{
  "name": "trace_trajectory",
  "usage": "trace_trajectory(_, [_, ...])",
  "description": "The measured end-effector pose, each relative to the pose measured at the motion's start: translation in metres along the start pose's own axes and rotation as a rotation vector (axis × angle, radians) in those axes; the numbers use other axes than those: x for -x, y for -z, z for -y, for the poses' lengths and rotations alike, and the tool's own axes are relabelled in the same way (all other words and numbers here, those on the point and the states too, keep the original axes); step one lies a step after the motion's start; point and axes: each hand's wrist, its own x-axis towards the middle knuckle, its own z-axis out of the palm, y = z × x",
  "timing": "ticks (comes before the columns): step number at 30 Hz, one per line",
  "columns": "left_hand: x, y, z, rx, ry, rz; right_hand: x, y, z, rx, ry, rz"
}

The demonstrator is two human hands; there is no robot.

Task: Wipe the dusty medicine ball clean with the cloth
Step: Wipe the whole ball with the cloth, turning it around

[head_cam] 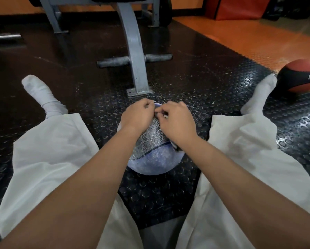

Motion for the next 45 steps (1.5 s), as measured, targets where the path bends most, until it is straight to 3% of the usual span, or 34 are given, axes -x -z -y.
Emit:
trace_trajectory(5, [0.002,0.005,0.004,0.042,0.083,-0.072,-0.003,-0.011,0.007,0.011,0.043,-0.043])
trace_trajectory(9, [-0.004,0.011,0.003,0.095,0.098,-0.011,0.039,-0.018,0.002,-0.073,0.112,-0.179])
trace_trajectory(13, [-0.01,0.014,0.001,0.087,0.081,0.032,0.044,-0.014,-0.006,-0.023,0.244,-0.143])
trace_trajectory(17, [-0.006,0.013,0.003,0.096,0.109,-0.002,-0.002,-0.005,-0.001,-0.055,0.018,0.008])
trace_trajectory(20, [-0.006,0.013,0.003,0.091,0.131,-0.037,-0.022,-0.009,0.002,-0.065,-0.081,0.016])
trace_trajectory(25, [-0.014,0.016,0.004,0.096,0.159,-0.029,0.021,-0.018,0.0,-0.08,0.038,-0.142])
trace_trajectory(30, [-0.017,0.017,0.005,0.118,0.123,0.011,0.044,-0.007,-0.019,-0.103,0.201,-0.034])
trace_trajectory(35, [-0.014,0.014,0.006,0.116,0.135,-0.023,0.0,-0.001,-0.009,-0.121,0.057,0.037])
trace_trajectory(38, [-0.015,0.015,0.006,0.122,0.143,-0.034,-0.01,-0.009,-0.003,-0.115,0.029,-0.019])
trace_trajectory(41, [-0.018,0.017,0.006,0.136,0.148,-0.029,0.01,-0.017,-0.003,-0.069,0.119,-0.112])
trace_trajectory(45, [-0.02,0.018,0.005,0.124,0.137,-0.006,0.038,-0.014,-0.014,-0.042,0.306,-0.077])
